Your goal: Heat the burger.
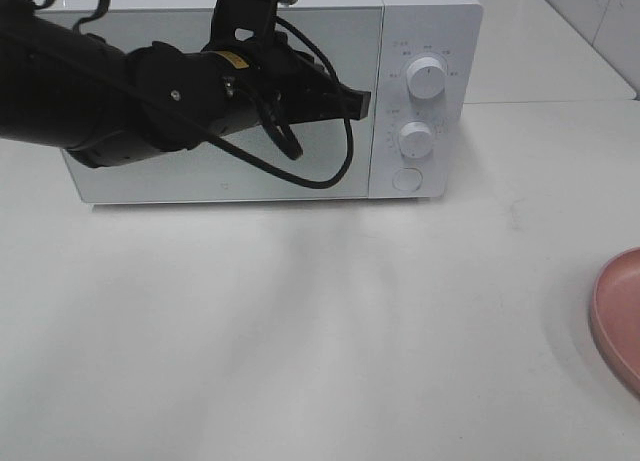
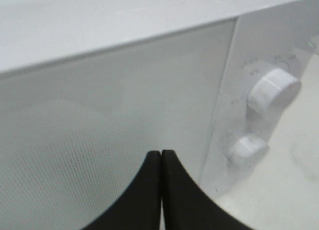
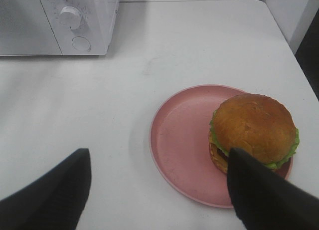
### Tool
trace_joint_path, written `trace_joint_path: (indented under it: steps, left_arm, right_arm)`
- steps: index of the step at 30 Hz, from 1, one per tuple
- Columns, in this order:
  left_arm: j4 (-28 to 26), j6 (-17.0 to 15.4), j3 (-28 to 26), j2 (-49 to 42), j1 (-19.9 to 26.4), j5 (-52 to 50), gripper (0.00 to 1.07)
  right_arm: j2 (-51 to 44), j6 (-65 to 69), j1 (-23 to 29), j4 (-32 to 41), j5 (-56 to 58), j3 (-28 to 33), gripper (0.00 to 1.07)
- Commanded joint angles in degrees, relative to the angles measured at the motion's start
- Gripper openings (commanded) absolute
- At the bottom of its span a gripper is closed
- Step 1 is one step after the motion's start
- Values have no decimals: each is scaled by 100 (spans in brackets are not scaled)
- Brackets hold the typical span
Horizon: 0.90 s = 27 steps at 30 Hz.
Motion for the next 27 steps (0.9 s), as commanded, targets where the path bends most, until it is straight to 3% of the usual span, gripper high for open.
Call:
trace_joint_path:
  steps: [1, 2, 3, 4, 5, 6, 7, 8, 9, 10, 21, 27]
  left_arm:
    - [-40, 34, 172, -264, -23, 619, 0]
    - [-29, 46, 235, -344, -17, 882, 3]
    - [86, 69, 315, -481, -17, 1392, 16]
    - [86, 69, 315, -481, -17, 1392, 16]
    - [275, 69, 367, -590, -17, 1960, 42]
    - [275, 69, 367, -590, -17, 1960, 42]
    - [378, 69, 401, -647, -17, 2235, 57]
    - [539, 57, 424, -745, -17, 2727, 83]
    - [539, 57, 424, -745, -17, 2727, 83]
    - [625, 52, 424, -831, -17, 3266, 100]
    - [900, 52, 424, -1329, -17, 5409, 101]
    - [1238, -430, 424, -1707, 126, 6360, 101]
  right_arm:
    - [-149, -69, -40, 11, -63, 6, 73]
    - [-149, -69, -40, 11, -63, 6, 73]
    - [-149, -69, -40, 11, -63, 6, 73]
    - [-149, -69, -40, 11, -63, 6, 73]
    - [-149, -69, -40, 11, -63, 6, 73]
    - [-149, -69, -40, 11, -63, 6, 73]
    - [-149, -69, -40, 11, -63, 6, 73]
    - [-149, -69, -40, 11, -63, 6, 73]
    - [-149, -69, -40, 11, -63, 6, 73]
    - [-149, -69, -40, 11, -63, 6, 73]
    - [-149, -69, -40, 11, -63, 6, 73]
    - [-149, -69, -40, 11, -63, 6, 73]
